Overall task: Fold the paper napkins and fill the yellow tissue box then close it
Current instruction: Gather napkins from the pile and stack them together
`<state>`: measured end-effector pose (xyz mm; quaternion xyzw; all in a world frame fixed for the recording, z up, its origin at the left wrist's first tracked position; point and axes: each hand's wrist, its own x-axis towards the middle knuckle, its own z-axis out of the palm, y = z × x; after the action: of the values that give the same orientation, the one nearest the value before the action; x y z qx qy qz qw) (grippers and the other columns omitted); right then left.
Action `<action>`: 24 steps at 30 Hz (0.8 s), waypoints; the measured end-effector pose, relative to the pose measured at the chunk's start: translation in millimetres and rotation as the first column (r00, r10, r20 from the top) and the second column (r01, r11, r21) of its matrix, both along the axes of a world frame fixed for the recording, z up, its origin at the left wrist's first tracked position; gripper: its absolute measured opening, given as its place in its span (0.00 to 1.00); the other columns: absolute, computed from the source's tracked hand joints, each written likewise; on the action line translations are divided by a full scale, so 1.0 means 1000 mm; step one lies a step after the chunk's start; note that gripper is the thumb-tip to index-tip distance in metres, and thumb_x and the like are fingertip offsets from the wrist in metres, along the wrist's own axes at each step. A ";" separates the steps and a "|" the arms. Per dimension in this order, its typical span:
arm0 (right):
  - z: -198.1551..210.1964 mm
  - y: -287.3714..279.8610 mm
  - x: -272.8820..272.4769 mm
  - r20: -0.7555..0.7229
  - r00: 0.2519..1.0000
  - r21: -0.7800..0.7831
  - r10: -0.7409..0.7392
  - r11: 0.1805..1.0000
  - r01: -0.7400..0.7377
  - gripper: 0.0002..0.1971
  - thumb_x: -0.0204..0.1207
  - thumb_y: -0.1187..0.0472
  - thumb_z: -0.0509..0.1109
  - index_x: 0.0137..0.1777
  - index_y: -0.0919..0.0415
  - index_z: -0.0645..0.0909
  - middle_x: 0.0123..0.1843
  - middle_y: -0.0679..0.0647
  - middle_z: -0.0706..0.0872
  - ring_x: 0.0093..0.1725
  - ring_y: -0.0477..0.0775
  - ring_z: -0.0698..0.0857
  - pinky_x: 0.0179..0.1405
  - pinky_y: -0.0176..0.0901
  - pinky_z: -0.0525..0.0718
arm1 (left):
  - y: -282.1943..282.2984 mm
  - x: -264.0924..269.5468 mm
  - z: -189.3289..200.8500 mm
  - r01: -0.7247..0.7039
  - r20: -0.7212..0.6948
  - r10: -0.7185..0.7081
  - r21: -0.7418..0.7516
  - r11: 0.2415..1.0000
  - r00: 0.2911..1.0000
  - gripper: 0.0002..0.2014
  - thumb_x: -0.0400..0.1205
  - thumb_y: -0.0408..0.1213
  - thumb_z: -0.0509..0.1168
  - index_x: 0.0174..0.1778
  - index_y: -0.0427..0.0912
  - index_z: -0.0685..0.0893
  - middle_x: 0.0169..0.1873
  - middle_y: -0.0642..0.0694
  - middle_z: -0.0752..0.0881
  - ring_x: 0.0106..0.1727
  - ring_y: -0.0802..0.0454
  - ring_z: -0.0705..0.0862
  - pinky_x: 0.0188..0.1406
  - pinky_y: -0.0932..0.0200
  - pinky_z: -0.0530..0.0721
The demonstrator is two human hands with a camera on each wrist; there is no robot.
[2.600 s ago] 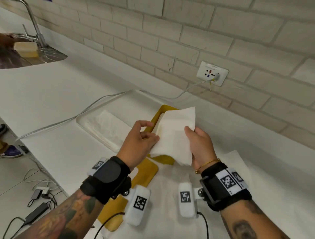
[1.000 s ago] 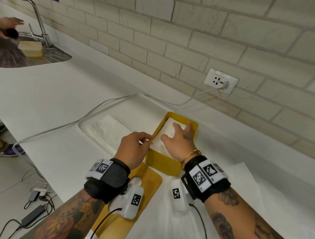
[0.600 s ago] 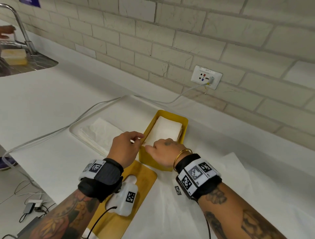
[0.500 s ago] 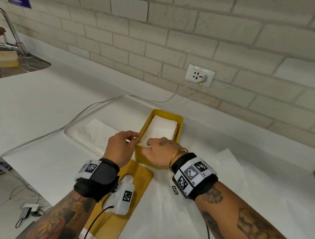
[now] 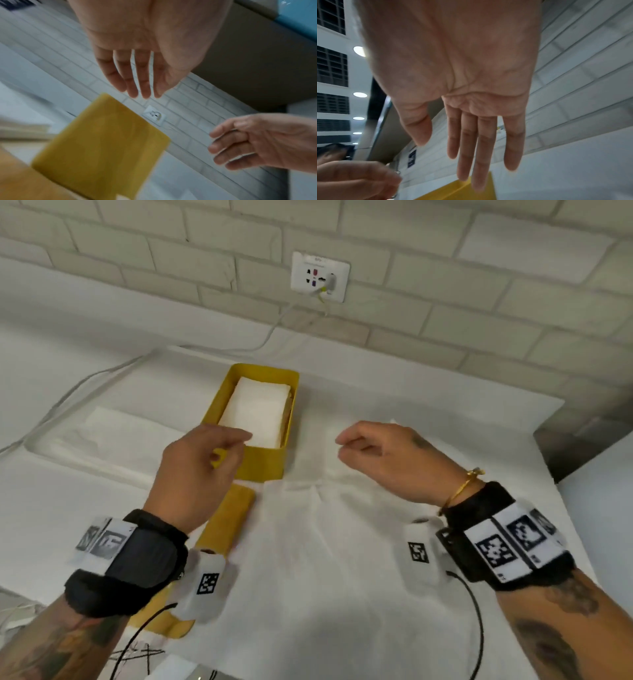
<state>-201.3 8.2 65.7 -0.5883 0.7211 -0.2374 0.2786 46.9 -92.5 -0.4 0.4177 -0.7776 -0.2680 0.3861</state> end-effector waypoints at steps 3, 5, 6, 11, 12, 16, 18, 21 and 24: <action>-0.016 0.056 -0.033 -0.050 0.994 0.106 -0.102 0.989 0.107 0.13 0.79 0.46 0.73 0.62 0.43 0.85 0.57 0.38 0.88 0.57 0.37 0.86 0.62 0.38 0.83 | 0.026 -0.023 -0.008 0.298 0.205 -0.310 0.089 0.950 0.928 0.07 0.83 0.36 0.73 0.54 0.50 0.91 0.49 0.59 0.88 0.50 0.69 0.83 0.48 0.80 0.76; -0.031 0.088 -0.046 -0.082 0.986 0.177 -0.145 0.972 0.157 0.14 0.78 0.46 0.74 0.63 0.43 0.85 0.58 0.37 0.87 0.58 0.36 0.85 0.62 0.37 0.82 | 0.039 -0.040 -0.015 0.415 0.364 -0.449 0.172 0.893 0.816 0.10 0.81 0.44 0.74 0.58 0.52 0.91 0.53 0.58 0.88 0.51 0.66 0.83 0.49 0.79 0.75; -0.040 0.101 -0.050 -0.094 0.982 0.202 -0.162 0.963 0.178 0.15 0.78 0.47 0.75 0.63 0.44 0.84 0.59 0.36 0.86 0.60 0.35 0.84 0.63 0.37 0.81 | 0.044 -0.048 -0.017 0.451 0.441 -0.491 0.198 0.870 0.752 0.13 0.81 0.47 0.75 0.61 0.53 0.90 0.57 0.58 0.87 0.55 0.64 0.83 0.51 0.77 0.74; -0.073 0.139 -0.050 -0.127 0.980 0.254 -0.155 0.950 0.183 0.18 0.80 0.50 0.75 0.69 0.50 0.83 0.67 0.36 0.80 0.68 0.38 0.78 0.63 0.19 0.69 | 0.057 -0.083 -0.026 0.505 0.683 -0.564 0.319 0.802 0.464 0.23 0.82 0.52 0.72 0.74 0.58 0.80 0.75 0.59 0.76 0.75 0.56 0.73 0.74 0.59 0.72; -0.079 0.143 -0.049 -0.149 0.978 0.245 -0.148 0.952 0.182 0.19 0.81 0.51 0.74 0.70 0.50 0.82 0.69 0.37 0.78 0.71 0.39 0.76 0.64 0.19 0.65 | 0.059 -0.087 -0.027 0.505 0.711 -0.562 0.331 0.797 0.422 0.24 0.82 0.51 0.71 0.76 0.58 0.79 0.77 0.58 0.74 0.77 0.56 0.72 0.75 0.59 0.70; -0.091 0.155 -0.045 -0.191 0.971 0.221 -0.141 0.958 0.182 0.20 0.83 0.49 0.71 0.73 0.49 0.81 0.70 0.33 0.71 0.71 0.33 0.69 0.69 0.23 0.60 | 0.053 -0.100 -0.028 0.522 0.726 -0.578 0.351 0.778 0.373 0.24 0.83 0.44 0.72 0.77 0.55 0.79 0.80 0.55 0.71 0.79 0.53 0.70 0.75 0.63 0.65; -0.093 0.163 -0.044 -0.192 0.970 0.206 -0.153 0.960 0.192 0.19 0.83 0.50 0.71 0.72 0.50 0.81 0.71 0.35 0.74 0.71 0.36 0.72 0.72 0.27 0.65 | 0.046 -0.108 -0.027 0.527 0.697 -0.606 0.374 0.763 0.383 0.23 0.83 0.40 0.73 0.75 0.54 0.81 0.81 0.54 0.71 0.79 0.52 0.71 0.74 0.64 0.65; -0.093 0.174 -0.043 -0.172 0.971 0.202 -0.168 0.958 0.202 0.18 0.83 0.53 0.71 0.72 0.53 0.82 0.72 0.38 0.76 0.73 0.38 0.74 0.74 0.29 0.67 | 0.040 -0.121 -0.025 0.529 0.664 -0.617 0.371 0.763 0.423 0.21 0.81 0.37 0.74 0.71 0.54 0.85 0.80 0.53 0.73 0.77 0.52 0.73 0.69 0.65 0.67; -0.087 0.173 -0.049 -0.080 0.971 0.215 -0.224 0.948 0.236 0.17 0.82 0.54 0.73 0.70 0.54 0.83 0.68 0.41 0.80 0.69 0.40 0.78 0.72 0.32 0.73 | 0.040 -0.129 -0.025 0.518 0.651 -0.605 0.358 0.777 0.457 0.19 0.81 0.37 0.75 0.68 0.51 0.86 0.78 0.52 0.75 0.74 0.51 0.74 0.63 0.67 0.67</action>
<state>-250.6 181.2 -21.4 -0.4713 0.8142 -0.1697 0.2936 -81.9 -52.0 -25.6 0.2285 -0.9413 -0.2293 -0.0956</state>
